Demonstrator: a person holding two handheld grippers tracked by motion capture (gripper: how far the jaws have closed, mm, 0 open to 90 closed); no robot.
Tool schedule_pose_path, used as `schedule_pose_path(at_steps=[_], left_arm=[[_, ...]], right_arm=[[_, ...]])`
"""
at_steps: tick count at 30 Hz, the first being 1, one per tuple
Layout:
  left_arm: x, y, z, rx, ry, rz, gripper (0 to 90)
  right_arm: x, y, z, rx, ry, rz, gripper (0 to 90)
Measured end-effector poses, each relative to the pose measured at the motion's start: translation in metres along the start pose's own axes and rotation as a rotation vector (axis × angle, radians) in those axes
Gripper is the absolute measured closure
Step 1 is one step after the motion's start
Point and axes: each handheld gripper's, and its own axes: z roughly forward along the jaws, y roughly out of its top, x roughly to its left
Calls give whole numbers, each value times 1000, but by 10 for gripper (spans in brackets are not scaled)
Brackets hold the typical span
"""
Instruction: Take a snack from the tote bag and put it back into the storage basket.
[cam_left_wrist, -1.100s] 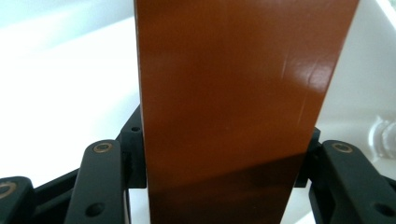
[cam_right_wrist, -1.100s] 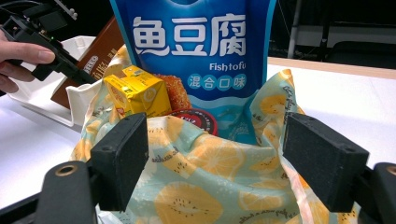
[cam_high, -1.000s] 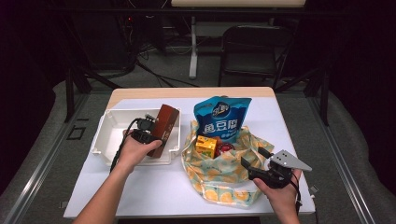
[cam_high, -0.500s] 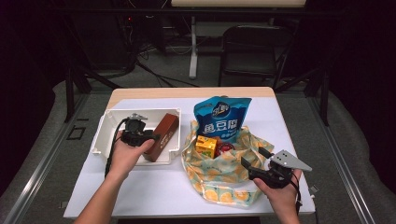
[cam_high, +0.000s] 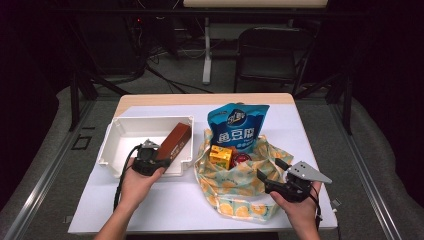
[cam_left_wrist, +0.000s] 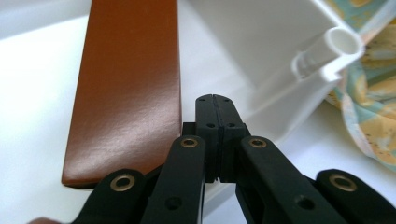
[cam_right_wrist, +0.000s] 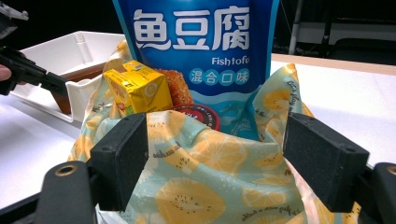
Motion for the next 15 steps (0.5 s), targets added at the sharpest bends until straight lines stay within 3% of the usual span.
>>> schedule_pose_path(at_steps=[7, 15], left_arm=[[19, 3, 1, -21, 63, -49, 900], [44, 7, 11, -58, 124, -148, 900]], right_arm=[[-1, 0, 0, 6, -3, 1, 222], [-2, -1, 0, 7, -6, -1, 223]])
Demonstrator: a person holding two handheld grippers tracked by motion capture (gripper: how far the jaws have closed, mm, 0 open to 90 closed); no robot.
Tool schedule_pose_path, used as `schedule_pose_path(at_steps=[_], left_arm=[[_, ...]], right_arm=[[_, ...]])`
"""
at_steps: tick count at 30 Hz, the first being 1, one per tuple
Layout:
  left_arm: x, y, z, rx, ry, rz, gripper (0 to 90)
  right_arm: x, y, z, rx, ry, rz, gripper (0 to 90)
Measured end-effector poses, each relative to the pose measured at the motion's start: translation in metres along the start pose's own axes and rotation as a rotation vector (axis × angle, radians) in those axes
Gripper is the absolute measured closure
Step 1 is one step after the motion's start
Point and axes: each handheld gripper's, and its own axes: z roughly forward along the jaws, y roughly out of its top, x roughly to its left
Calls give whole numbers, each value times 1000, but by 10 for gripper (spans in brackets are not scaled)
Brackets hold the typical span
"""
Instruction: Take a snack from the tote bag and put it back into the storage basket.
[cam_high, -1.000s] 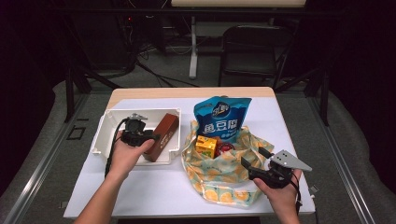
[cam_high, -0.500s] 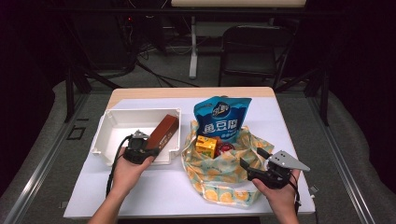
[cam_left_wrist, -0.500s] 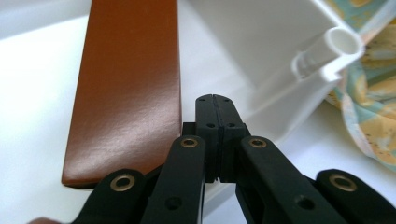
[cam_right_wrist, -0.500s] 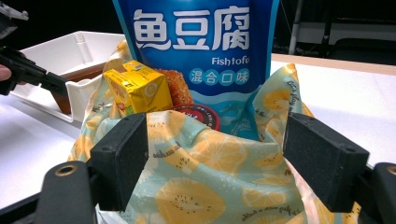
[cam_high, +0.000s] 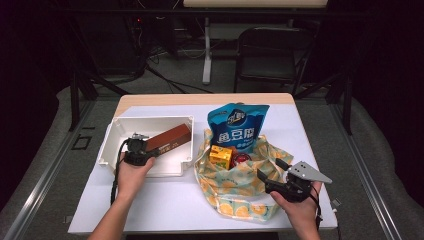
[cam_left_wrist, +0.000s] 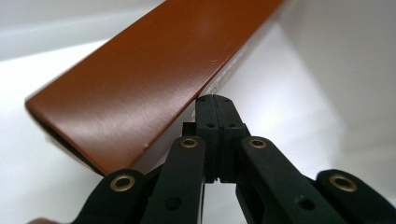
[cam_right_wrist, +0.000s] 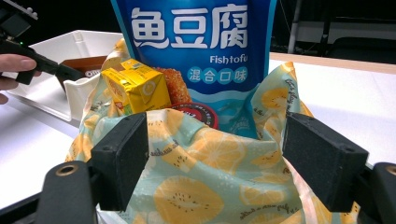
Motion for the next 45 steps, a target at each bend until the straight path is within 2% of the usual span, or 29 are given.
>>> schedule_pose_path(at_steps=[4, 7, 10, 11, 13, 16, 21, 26, 28, 32, 34, 36, 38, 41, 44, 45], left_arm=[[8, 3, 7, -27, 16, -58, 900], [9, 8, 10, -52, 28, -81, 900], [9, 14, 13, -66, 27, -87, 900], [10, 15, 16, -70, 27, -101, 900], [11, 16, 20, -66, 42, -104, 900], [11, 19, 22, -85, 31, -138, 899], [10, 26, 24, -105, 28, -143, 897], [13, 24, 29, -112, 12, -156, 882], [13, 24, 28, -117, 14, -138, 871], [11, 24, 19, -145, -2, -140, 860], [7, 24, 11, -158, -10, -119, 849], [2, 23, 2, -183, -19, -94, 844], [-3, 21, -6, -200, -28, -76, 844], [-12, 16, -19, -230, -57, -51, 842], [-21, 9, -26, -249, -77, -32, 841], [-23, 6, -27, -254, -84, -27, 841]], right_arm=[[0, -1, 1, 1, 1, 4, 224], [0, -1, 1, 2, 0, 4, 224], [-1, -1, 1, 5, -3, 2, 224], [-1, -1, 1, 3, 0, 3, 224], [-1, -1, 1, 4, -3, 2, 224], [-1, -1, 1, 5, 0, 3, 225], [-2, -2, 1, 11, -4, 6, 226], [-2, -2, 1, 9, -2, 8, 227], [-3, -2, 1, 7, 0, 9, 228], [-3, -1, 1, 3, -4, 12, 247], [-2, -1, 1, -10, -5, 21, 322], [-1, 0, 0, -28, 8, 30, 444], [-1, 0, 0, -37, 8, 44, 642], [-2, 3, 4, -40, -25, 74, 886], [0, 7, 13, -43, -22, 93, 900], [1, 8, 16, -39, -18, 85, 900]])
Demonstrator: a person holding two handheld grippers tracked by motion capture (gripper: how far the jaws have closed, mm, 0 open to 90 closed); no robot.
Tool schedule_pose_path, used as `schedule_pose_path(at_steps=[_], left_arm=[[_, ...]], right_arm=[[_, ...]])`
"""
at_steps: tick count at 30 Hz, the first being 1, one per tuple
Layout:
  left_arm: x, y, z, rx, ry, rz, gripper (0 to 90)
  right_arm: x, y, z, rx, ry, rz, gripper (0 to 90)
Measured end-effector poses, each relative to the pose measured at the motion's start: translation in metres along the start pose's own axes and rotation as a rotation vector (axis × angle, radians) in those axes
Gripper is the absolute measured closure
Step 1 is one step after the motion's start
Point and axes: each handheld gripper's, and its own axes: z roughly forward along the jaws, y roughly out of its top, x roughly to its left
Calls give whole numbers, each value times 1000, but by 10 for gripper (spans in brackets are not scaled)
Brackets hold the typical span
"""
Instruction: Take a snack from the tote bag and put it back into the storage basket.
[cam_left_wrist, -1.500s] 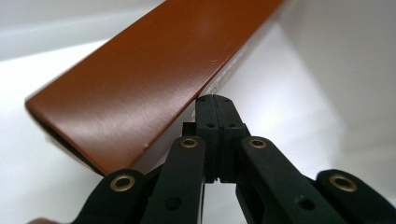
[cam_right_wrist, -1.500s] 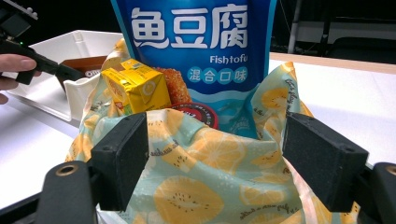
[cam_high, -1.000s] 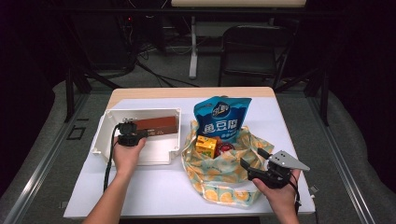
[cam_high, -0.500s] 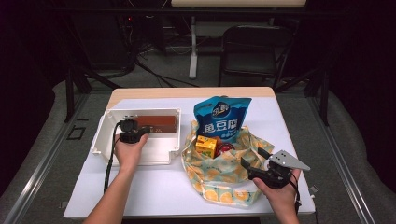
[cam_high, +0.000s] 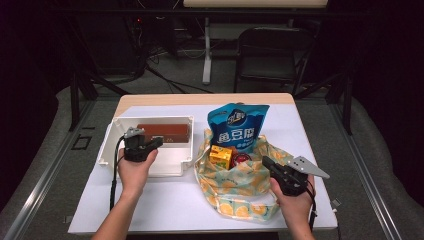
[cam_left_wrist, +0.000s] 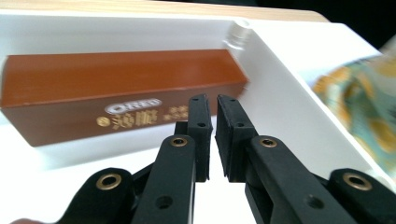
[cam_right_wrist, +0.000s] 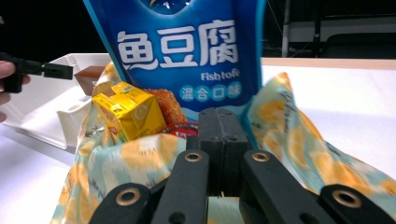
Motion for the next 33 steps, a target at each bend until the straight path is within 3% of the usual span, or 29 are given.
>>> schedule_pose_path(at_steps=[5, 9, 11, 16, 23, 26, 32, 33], left_arm=[[-12, -13, -12, -10, -57, 26, 830], [-19, -19, -24, -25, -86, 52, 788], [-21, -24, -31, -33, -79, 80, 749], [-22, -34, -41, -39, -106, 78, 671], [-23, -41, -49, -41, -133, 68, 659], [-23, -43, -49, -35, -133, 65, 659], [-24, -45, -46, -25, -136, 70, 658], [-24, -45, -46, -24, -135, 71, 658]], right_arm=[[9, 1, 18, 11, 15, -1, 900], [15, -4, 28, 54, 38, -29, 900], [15, -8, 30, 71, 46, -31, 900], [16, -19, 26, 106, 60, -23, 900], [20, -38, 22, 207, 73, -55, 893], [23, -46, 28, 260, 52, -71, 883], [15, -60, 43, 402, 20, -49, 875], [13, -62, 46, 406, 18, -30, 877]])
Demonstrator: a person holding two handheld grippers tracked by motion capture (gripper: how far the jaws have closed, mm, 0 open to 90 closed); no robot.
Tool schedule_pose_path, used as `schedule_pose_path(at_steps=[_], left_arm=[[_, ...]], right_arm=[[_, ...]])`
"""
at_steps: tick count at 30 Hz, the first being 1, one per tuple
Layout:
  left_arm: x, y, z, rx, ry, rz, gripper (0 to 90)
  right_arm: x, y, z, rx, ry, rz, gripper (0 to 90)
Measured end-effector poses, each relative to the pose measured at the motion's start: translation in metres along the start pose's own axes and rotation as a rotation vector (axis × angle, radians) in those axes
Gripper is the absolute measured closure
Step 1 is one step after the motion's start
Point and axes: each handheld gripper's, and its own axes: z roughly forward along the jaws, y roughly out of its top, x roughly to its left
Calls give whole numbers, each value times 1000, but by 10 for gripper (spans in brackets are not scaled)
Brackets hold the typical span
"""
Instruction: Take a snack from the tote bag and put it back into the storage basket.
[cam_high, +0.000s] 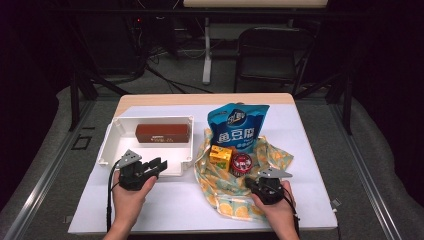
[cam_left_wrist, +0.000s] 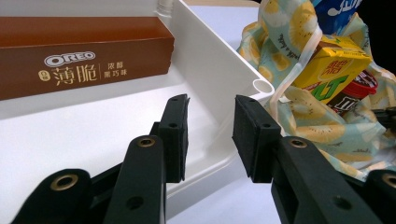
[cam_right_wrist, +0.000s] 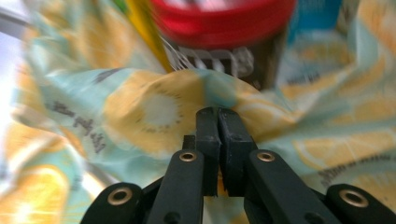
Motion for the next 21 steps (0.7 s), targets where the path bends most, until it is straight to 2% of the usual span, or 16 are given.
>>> schedule_pose_path(at_steps=[1, 3, 6, 7, 10, 12, 15, 18, 21], left_arm=[[0, 0, 0, 5, 0, 1, 658], [0, -1, 1, 8, 1, 1, 658], [0, -1, 1, 6, 2, 1, 657], [-1, -1, 1, 8, 2, 2, 654], [0, -1, 0, 8, 2, 3, 647], [1, 0, 0, 0, 1, -1, 645], [2, 1, -2, -1, 2, -7, 643], [3, 1, -2, -5, 4, -9, 643], [3, 1, -2, -4, 5, -12, 643]], right_arm=[[-1, -1, 2, -11, 18, 28, 881], [-5, 1, -1, 19, 19, 30, 883], [-3, 1, -3, 10, -1, 18, 823], [-2, 2, -7, -10, 18, 13, 765], [-1, 9, -27, -91, 46, 15, 709], [0, 15, -40, -150, 43, 8, 672], [5, 27, -56, -246, 6, -20, 592], [11, 41, -58, -279, 0, -23, 485], [19, 57, -51, -295, -27, -57, 381]])
